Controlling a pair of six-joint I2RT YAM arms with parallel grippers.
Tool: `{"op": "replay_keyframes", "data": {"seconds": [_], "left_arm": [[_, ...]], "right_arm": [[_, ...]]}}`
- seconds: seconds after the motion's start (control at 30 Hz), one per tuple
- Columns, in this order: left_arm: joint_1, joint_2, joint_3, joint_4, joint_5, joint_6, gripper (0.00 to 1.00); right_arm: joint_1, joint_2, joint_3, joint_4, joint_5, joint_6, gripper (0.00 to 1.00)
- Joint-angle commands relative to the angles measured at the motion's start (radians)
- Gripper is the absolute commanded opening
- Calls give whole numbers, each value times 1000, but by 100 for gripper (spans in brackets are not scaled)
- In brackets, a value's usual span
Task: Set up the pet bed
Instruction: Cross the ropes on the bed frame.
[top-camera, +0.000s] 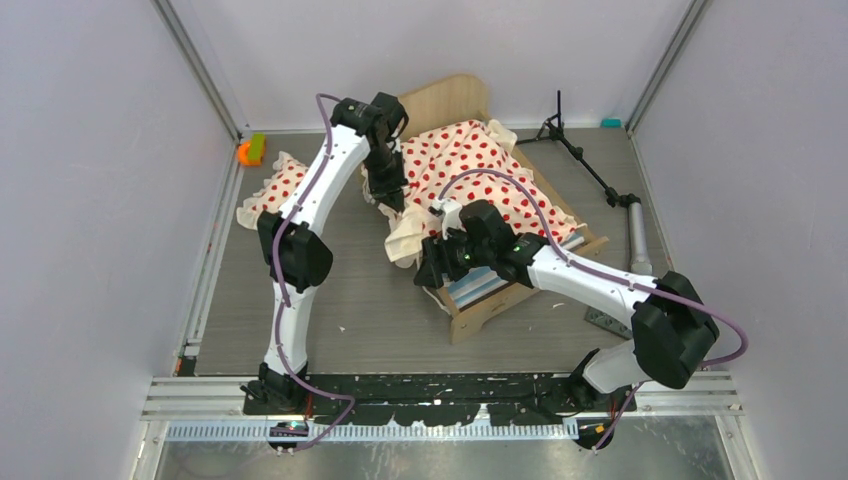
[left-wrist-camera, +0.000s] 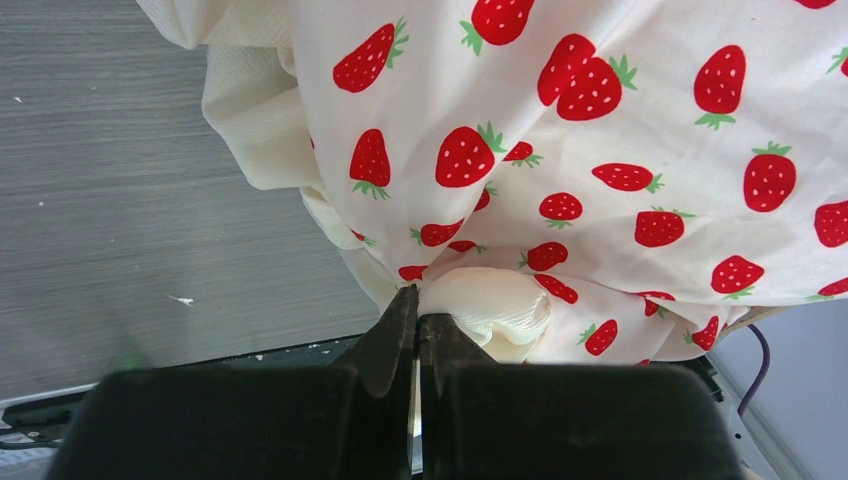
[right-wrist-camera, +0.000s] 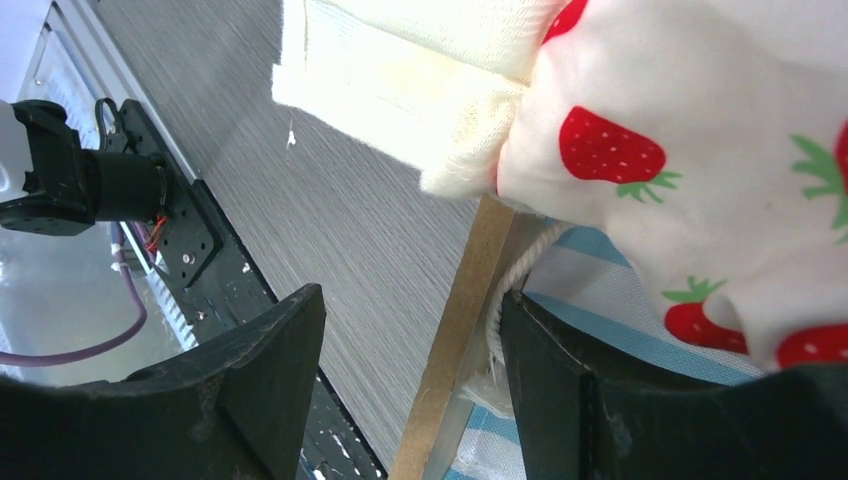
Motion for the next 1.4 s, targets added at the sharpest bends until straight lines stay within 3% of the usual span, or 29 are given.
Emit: {"op": "replay_keyframes", "data": {"seconds": [0.0,0.53,0.7,0.87,1.0,1.37], "left_arm": [[9,-10,-5,-111,-7,11,0],[9,-8,-4,-114,-12,17,0],[9,-7,-3,-114,-13,18,0],[9,-11,-5,-117,-18,19,0],[10,-11,-5,-117,-17,21,0],[11,-14,-3,-111,-17,21,0]], "right_arm": [[20,-14,15,64,-100,24,68],[28,104,35,45,-127,54,69],[37,129,51,-12,-67,38,71],[43,157,102,-165,88,-18,76],[43,137,108,-185,176,-29,77],[27,51,199,-191,162,-40,78]]}}
